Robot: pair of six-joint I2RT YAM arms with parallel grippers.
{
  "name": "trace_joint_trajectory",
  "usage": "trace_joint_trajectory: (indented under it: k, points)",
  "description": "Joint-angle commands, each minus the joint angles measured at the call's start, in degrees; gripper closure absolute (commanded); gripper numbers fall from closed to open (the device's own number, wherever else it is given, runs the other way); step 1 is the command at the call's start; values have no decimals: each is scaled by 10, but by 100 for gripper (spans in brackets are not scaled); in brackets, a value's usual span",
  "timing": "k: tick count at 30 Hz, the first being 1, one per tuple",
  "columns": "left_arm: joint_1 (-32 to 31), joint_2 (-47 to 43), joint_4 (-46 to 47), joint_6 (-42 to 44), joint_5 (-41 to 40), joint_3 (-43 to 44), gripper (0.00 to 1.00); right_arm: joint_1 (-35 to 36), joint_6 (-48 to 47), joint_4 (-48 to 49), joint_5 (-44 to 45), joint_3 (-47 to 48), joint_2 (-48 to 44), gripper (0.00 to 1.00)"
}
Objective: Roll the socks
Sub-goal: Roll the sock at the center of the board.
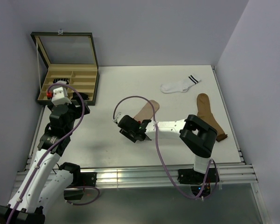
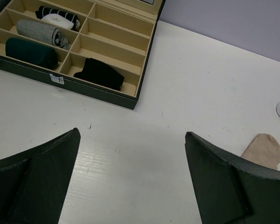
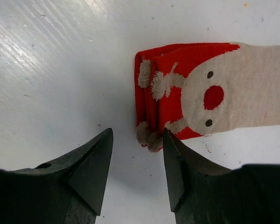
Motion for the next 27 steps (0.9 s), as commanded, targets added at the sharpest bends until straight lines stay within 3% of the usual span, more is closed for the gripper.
trace_joint_trajectory:
  k: [1, 18, 27]
  points:
    - [4, -2, 26, -2, 5, 1, 1, 6, -9, 9, 42, 19, -3, 46]
    - [4, -3, 25, -3, 5, 1, 0, 11, -7, 18, 59, 11, 31, 49]
    - [5, -3, 25, -3, 4, 2, 1, 12, 2, 7, 65, 9, 66, 60]
